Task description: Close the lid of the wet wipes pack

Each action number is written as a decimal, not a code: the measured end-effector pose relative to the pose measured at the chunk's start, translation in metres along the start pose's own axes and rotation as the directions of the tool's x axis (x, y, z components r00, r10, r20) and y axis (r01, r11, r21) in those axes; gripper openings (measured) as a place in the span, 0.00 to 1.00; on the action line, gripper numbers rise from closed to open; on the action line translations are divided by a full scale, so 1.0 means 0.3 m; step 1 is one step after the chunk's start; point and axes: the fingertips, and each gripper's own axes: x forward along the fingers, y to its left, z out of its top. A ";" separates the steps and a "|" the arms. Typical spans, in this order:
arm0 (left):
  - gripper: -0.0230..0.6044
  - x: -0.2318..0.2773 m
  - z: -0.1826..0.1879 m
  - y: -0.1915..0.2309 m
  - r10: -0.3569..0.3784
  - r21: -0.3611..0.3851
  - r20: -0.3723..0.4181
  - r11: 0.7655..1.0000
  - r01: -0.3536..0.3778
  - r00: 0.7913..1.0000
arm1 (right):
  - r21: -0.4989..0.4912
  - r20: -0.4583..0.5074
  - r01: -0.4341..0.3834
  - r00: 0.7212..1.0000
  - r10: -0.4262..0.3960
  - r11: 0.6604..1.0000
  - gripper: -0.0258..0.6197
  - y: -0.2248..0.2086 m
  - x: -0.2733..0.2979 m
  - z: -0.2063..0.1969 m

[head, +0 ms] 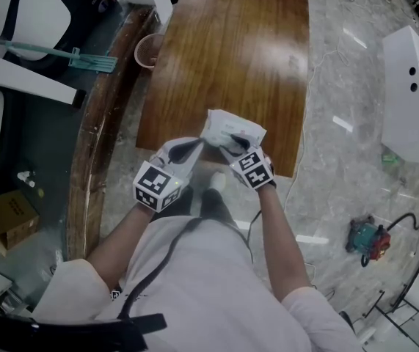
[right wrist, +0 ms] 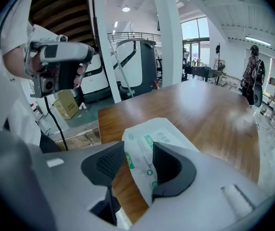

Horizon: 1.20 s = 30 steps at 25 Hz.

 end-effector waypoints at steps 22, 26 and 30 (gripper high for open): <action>0.04 -0.010 0.094 -0.063 -0.071 0.061 0.041 0.996 0.068 0.997 | 0.159 0.271 0.118 0.949 -0.159 0.980 0.07 -0.012 -0.203 0.135; 0.04 -0.015 0.123 -0.077 -0.078 0.078 0.052 0.994 0.074 0.996 | 0.193 0.343 0.115 0.923 -0.177 0.974 0.05 0.014 -0.291 0.190; 0.04 -0.013 0.158 -0.084 -0.085 0.092 0.068 0.993 0.078 0.994 | 0.240 0.434 0.124 0.873 -0.221 0.963 0.05 0.024 -0.385 0.246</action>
